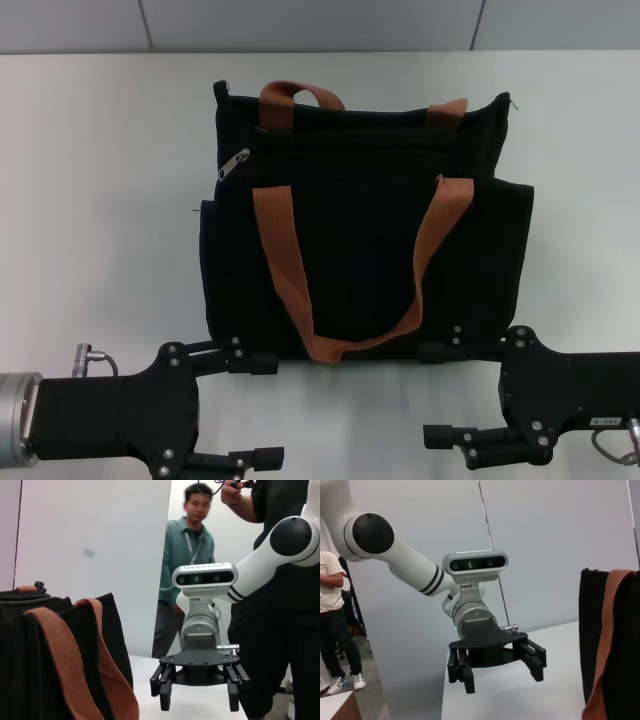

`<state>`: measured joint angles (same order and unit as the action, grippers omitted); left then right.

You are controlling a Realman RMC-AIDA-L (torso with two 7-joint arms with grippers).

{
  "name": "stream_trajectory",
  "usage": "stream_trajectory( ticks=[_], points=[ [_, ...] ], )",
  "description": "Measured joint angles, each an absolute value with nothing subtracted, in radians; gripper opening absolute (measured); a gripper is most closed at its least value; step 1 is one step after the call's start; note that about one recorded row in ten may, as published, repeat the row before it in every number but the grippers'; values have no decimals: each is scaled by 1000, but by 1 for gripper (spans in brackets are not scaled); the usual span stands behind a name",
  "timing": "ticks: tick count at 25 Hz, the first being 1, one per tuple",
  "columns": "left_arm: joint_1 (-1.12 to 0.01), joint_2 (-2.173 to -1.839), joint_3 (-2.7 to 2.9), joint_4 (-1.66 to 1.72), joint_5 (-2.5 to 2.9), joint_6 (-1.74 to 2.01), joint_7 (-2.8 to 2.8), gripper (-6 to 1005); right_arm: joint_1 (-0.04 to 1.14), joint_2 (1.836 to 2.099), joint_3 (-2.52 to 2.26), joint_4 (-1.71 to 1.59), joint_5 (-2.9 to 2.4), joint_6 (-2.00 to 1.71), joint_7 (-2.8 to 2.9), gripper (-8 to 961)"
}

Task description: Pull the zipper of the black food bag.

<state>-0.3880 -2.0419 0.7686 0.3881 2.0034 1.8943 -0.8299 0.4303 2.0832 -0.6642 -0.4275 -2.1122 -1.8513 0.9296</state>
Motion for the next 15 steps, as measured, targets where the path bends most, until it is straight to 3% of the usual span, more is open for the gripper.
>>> stream_trajectory(
  ticks=[15],
  points=[
    [-383,-2039,761,388,2002,1903,-830,809,434,2083,-663,-428,-2112,-1849,929,779]
  ],
)
